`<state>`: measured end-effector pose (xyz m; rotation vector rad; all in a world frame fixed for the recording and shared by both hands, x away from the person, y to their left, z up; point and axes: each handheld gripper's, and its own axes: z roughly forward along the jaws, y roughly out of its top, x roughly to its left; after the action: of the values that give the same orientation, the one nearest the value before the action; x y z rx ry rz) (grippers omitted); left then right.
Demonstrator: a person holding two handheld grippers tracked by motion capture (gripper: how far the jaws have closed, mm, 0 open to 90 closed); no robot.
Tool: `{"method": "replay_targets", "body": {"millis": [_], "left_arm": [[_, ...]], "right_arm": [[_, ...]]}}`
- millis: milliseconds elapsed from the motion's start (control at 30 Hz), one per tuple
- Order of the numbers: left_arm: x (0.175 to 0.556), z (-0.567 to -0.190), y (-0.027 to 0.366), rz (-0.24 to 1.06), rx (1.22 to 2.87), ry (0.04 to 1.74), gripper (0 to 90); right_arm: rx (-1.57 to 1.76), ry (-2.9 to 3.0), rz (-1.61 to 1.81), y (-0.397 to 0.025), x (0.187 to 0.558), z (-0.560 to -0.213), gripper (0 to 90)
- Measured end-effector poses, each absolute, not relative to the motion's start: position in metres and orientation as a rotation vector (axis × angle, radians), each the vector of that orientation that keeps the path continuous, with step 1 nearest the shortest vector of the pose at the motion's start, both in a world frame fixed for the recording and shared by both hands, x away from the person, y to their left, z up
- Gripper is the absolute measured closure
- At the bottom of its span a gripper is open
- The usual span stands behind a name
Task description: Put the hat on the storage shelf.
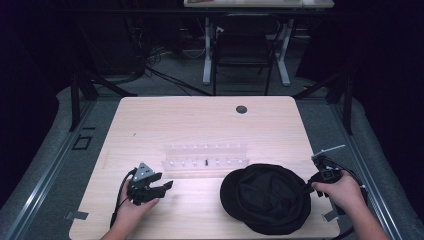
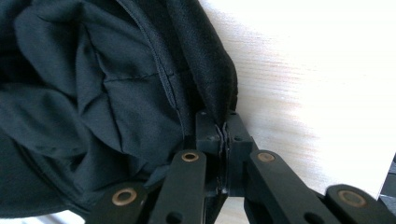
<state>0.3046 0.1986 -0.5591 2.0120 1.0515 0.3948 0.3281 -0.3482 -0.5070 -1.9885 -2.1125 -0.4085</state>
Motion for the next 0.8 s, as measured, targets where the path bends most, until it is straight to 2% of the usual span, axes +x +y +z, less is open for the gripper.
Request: {"method": "replay_targets", "body": {"millis": [267, 800], "left_arm": [[0.304, -0.559, 0.198, 0.398, 2.011, 1.051, 43.9], [0.304, -0.559, 0.198, 0.396, 2.013, 1.049, 43.9]], "right_arm": [[-2.002, -2.058, -0.493, -0.348, 0.325, -0.498, 88.3], [-1.932, -2.058, -0.432, -0.347, 0.327, -0.476, 88.5]]}}
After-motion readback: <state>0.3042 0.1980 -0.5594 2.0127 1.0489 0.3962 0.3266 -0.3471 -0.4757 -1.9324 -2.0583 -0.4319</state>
